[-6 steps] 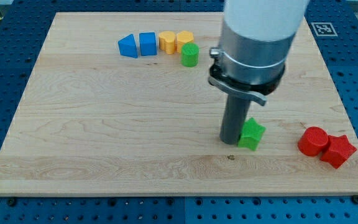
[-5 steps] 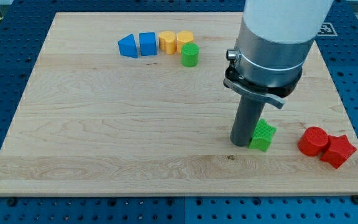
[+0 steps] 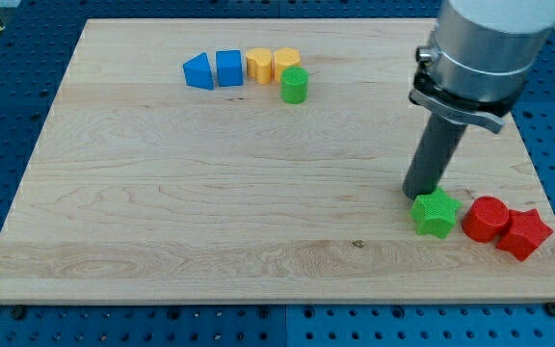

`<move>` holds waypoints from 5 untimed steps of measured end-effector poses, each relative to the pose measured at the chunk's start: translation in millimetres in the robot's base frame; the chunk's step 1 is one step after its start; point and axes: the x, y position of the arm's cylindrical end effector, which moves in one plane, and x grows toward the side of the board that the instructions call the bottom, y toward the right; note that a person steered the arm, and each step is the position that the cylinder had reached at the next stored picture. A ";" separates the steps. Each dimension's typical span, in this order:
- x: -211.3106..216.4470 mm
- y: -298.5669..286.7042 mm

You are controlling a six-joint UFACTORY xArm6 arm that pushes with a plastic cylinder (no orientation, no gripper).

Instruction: Push the green star to the bottom left side of the red circle

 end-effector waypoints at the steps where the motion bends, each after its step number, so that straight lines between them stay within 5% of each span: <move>1: 16.5 3.1; 5: 61.6 -37.9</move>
